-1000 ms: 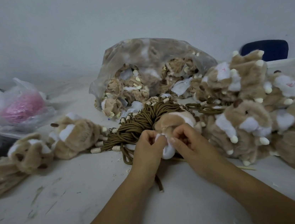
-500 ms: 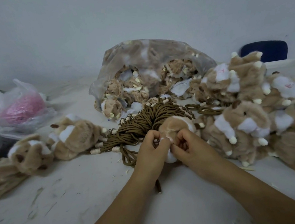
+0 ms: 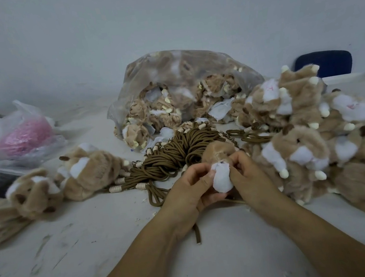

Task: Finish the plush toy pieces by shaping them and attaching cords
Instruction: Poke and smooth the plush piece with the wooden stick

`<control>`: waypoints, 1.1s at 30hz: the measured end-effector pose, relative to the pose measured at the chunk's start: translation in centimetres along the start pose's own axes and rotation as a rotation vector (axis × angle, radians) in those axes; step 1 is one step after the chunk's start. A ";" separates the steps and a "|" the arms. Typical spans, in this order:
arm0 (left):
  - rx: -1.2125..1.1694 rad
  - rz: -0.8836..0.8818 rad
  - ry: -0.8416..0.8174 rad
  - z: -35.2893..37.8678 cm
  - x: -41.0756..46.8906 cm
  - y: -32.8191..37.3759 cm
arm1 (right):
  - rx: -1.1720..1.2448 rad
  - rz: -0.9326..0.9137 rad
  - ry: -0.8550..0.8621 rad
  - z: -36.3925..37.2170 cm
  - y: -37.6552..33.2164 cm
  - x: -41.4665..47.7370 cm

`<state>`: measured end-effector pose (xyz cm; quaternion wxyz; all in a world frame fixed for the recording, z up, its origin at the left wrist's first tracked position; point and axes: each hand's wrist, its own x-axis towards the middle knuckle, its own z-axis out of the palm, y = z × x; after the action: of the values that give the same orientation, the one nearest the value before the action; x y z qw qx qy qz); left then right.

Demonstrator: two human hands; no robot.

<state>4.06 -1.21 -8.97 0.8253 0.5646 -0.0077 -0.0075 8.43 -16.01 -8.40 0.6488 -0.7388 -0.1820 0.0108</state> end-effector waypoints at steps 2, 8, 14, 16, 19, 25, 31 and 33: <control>0.033 0.011 -0.010 -0.2 0.1 -0.1 | 0.016 0.004 -0.043 0.2 -0.2 -0.2; 0.291 0.074 0.087 -0.3 0.3 -0.4 | 0.031 -0.054 -0.084 0.4 -0.2 -0.4; 0.463 0.174 0.347 -0.2 0.7 -0.5 | -0.158 -0.163 -0.167 0.8 -0.4 -0.4; 0.521 0.205 0.400 -0.4 0.7 -0.6 | -0.223 -0.223 -0.184 0.8 -0.3 -0.5; 0.554 0.221 0.405 -0.5 0.6 -0.7 | -0.265 -0.261 -0.179 0.8 -0.1 -0.6; 0.349 0.167 0.304 -0.4 0.4 -0.3 | 0.114 -0.052 -0.189 1.3 -0.2 -0.4; 0.292 0.127 0.218 -0.5 0.1 -0.2 | 0.078 0.048 -0.175 1.2 -0.3 0.1; 0.199 0.095 0.123 -0.3 0.0 -0.2 | 0.066 0.064 -0.126 0.8 -0.2 0.2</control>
<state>4.07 -0.99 -9.25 0.7637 0.6419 0.0152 0.0671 8.35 -15.15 -8.27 0.6593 -0.7203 -0.1985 0.0841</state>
